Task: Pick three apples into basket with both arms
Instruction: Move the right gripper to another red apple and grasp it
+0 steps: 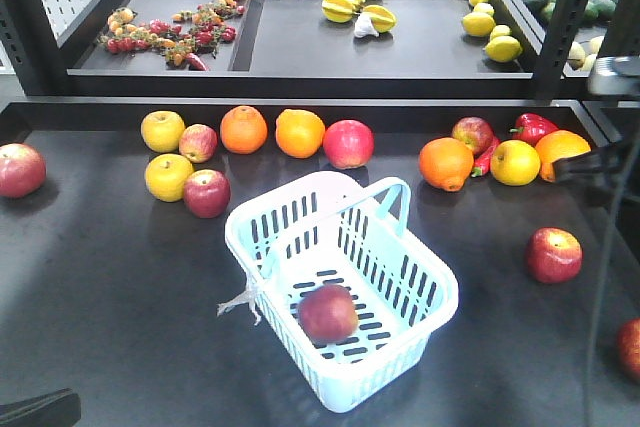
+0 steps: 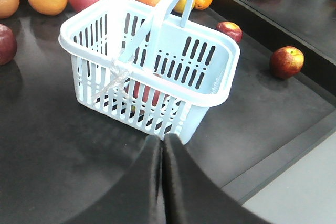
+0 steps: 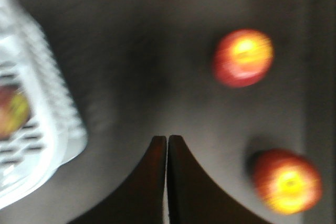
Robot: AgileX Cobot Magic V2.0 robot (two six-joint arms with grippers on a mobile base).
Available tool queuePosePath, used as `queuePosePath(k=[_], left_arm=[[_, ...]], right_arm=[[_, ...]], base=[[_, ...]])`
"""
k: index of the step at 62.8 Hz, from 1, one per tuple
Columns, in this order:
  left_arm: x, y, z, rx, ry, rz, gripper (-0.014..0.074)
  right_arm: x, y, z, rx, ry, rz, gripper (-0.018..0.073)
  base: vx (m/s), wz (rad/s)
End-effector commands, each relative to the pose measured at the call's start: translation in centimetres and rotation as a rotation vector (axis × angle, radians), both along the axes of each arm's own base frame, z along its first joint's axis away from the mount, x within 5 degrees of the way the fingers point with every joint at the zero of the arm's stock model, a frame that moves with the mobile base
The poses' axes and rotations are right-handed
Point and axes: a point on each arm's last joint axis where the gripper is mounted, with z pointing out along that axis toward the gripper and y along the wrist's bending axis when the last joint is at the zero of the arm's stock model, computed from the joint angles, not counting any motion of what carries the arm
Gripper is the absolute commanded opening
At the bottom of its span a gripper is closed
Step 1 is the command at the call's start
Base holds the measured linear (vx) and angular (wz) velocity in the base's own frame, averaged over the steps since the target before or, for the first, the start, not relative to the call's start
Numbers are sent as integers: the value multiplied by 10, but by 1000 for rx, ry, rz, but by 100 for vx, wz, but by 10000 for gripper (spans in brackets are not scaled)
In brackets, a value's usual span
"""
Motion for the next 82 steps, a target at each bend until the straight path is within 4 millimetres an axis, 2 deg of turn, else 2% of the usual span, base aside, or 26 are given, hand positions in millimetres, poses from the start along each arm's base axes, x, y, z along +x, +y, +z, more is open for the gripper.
queuePosePath(k=[1, 7, 13, 27, 31, 37, 53, 64, 82], left_arm=[[3, 0, 14, -67, -56, 25, -6], [3, 0, 14, -67, -56, 25, -6], [3, 0, 14, -67, -56, 25, -6], [3, 0, 14, -67, -56, 25, -6], [3, 0, 14, -67, -56, 25, -6], [3, 0, 14, -67, -56, 25, -6], [3, 0, 14, -67, -56, 25, -6], [3, 0, 14, -67, -56, 25, -6], [3, 0, 14, -67, -56, 25, -6]], right_arm=[[13, -17, 15, -32, -120, -25, 5], [34, -25, 11, -48, -110, -11, 50], [62, -29, 1, -47, -82, -6, 148], [115, -40, -33, -29, 56, -59, 545], [128, -44, -48, -37, 106, -80, 640], [143, -50, -61, -68, 150, -105, 724], [169, -59, -93, -98, 267, -138, 706], [181, -62, -126, -89, 327, -157, 676], [187, -63, -177, -81, 421, -159, 657]], base=[[0, 0], [0, 0], [0, 0], [0, 0], [0, 0], [0, 0], [0, 0], [0, 0], [0, 0]])
